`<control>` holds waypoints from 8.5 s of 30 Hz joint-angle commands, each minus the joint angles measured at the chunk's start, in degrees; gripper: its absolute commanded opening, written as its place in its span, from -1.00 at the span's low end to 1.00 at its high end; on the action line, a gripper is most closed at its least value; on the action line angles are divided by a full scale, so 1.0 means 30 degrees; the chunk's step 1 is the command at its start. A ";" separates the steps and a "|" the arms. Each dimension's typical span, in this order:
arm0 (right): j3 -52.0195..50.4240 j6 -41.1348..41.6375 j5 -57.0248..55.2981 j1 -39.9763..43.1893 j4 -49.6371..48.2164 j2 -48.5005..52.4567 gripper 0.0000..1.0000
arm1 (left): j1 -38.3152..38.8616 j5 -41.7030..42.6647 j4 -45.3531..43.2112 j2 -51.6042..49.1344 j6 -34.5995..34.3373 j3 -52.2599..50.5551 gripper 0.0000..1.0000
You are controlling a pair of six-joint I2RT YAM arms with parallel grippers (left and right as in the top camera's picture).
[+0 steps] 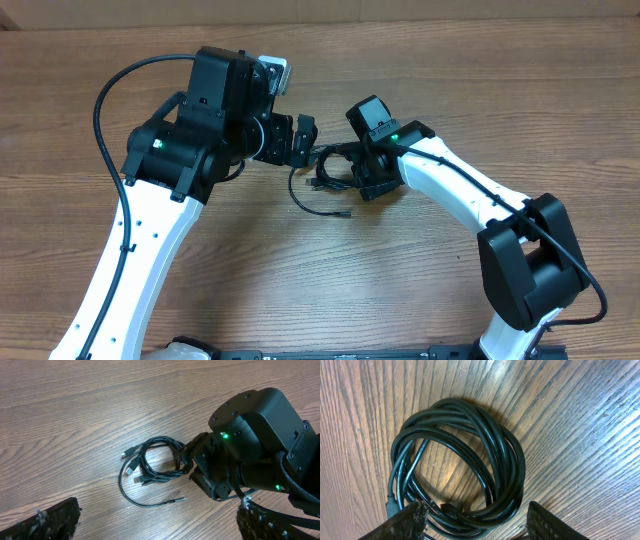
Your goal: Untangle cables
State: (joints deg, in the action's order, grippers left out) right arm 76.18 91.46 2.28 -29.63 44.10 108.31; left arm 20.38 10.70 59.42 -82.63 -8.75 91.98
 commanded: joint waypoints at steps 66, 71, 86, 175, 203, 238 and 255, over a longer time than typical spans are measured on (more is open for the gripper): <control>0.1770 -0.9930 0.7628 0.0525 -0.4539 -1.0608 -0.92 | 0.0466 0.0073 -0.0357 0.0219 0.2849 0.0211 0.07; 0.1770 -0.9923 0.7839 0.0525 -0.4554 -1.0622 -0.92 | 0.0466 -0.0087 -0.0335 0.0219 0.2834 0.0211 -0.85; 0.1770 -0.8910 0.8604 0.0525 -0.6390 -1.0630 -0.92 | 0.0466 -0.0182 -0.0306 -0.0379 0.2645 0.0204 0.25; 0.1770 -2.6585 1.0921 0.1472 0.1756 -1.1621 -0.93 | 0.0430 0.9100 -0.3810 -0.1989 0.6339 -0.0393 -0.35; 0.1734 -2.6381 -0.1027 0.1508 0.6921 -0.9413 0.54 | 0.0430 1.0775 -0.1413 -0.1821 0.6127 -0.0393 -0.34; 0.0605 -1.6801 0.5603 0.0168 0.3971 -0.1661 0.18 | -0.2178 0.9304 -0.0882 0.4932 0.1960 -0.0393 -0.19; -0.1588 -1.6007 0.5559 -0.0248 0.0240 -0.1661 -0.92 | -0.2178 0.9945 -0.0787 0.4925 0.1763 -0.0393 -0.12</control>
State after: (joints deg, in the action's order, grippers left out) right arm 71.68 43.44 19.29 -30.15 46.44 103.42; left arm 13.78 39.22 56.90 -68.55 -3.05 91.00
